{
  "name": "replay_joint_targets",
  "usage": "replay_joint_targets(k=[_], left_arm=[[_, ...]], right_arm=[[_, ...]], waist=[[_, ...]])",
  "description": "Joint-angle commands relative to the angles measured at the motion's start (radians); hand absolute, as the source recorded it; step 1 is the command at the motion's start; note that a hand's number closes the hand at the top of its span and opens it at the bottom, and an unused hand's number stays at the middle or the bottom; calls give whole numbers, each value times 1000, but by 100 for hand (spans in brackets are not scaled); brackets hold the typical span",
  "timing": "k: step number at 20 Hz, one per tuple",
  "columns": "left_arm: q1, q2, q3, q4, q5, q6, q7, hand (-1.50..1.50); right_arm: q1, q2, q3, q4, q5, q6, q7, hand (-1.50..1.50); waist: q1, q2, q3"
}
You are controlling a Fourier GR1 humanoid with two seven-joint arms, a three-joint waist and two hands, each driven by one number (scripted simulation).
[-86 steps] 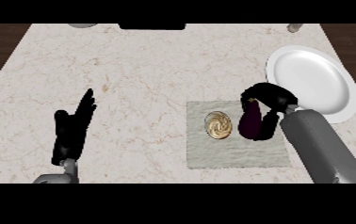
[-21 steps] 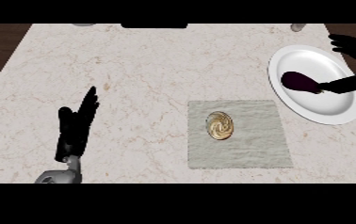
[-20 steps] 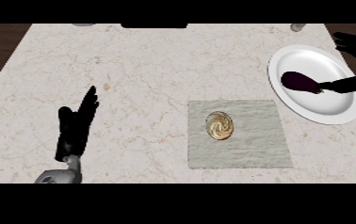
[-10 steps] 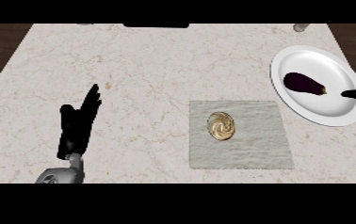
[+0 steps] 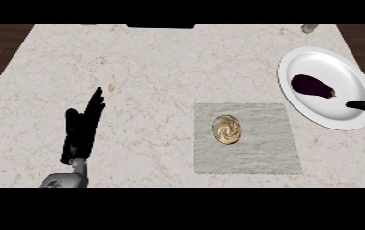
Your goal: Pick the eggplant from the placemat and place it in the plate
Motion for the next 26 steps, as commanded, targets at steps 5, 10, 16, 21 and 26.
replay_joint_targets(k=[5,10,16,21,26], left_arm=[[56,-26,-18,4,-15,11,-60,0],[26,29,18,-53,22,-35,32,0],[-57,5,14,-24,7,-7,79,0],[-9,25,34,1,22,-33,12,0],[2,-38,-22,4,-31,24,-17,0]], right_arm=[[-6,11,31,12,15,-89,16,-150],[29,1,42,31,27,-120,-23,-150],[56,-16,43,39,24,-156,-37,-150],[97,-20,42,52,16,-149,-69,-150],[54,-63,32,59,11,-170,-8,-150]], waist=[[2,-1,-1],[11,2,1],[4,4,1],[3,3,1],[12,5,2]])
